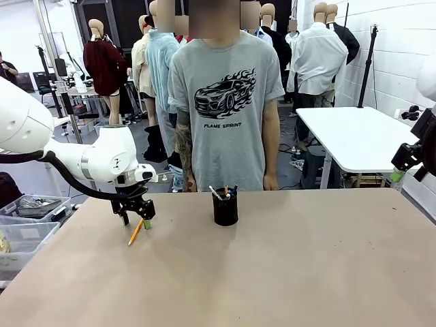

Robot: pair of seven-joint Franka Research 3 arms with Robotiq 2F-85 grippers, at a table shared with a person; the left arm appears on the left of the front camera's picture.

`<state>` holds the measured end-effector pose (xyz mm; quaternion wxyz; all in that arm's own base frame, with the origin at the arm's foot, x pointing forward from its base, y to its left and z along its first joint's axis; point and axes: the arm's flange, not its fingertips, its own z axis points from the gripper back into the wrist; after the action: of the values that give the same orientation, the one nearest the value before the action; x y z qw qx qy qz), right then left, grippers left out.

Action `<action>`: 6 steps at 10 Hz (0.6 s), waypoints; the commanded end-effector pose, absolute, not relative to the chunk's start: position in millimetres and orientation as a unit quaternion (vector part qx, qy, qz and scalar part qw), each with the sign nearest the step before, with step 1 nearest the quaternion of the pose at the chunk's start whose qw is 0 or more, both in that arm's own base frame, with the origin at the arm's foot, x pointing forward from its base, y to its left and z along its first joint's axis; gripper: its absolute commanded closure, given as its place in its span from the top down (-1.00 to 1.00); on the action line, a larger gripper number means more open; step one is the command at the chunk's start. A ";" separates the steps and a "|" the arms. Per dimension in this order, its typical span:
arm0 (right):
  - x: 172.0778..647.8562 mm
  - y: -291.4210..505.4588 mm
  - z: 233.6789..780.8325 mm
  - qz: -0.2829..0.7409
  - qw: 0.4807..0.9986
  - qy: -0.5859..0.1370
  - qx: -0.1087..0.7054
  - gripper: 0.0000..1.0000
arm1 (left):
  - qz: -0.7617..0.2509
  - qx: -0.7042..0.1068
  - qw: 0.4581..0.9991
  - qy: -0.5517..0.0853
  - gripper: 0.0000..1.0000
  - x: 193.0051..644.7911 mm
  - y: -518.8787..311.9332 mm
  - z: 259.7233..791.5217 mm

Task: Place the pens into the pen holder.
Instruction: Pick up a writing instrument from the table and place it into the Pen holder.

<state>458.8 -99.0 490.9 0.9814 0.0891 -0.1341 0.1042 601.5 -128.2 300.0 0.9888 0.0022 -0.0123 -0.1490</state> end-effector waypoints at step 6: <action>456.6 -97.7 489.2 0.104 0.982 -0.134 0.087 0.47 | -0.167 0.012 0.986 0.014 -1.00 595.7 -139.3 294.9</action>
<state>458.8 -99.1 490.9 0.9814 0.0891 -0.1342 0.1041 599.0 -140.0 308.9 0.9871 0.0032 -0.0092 -0.1596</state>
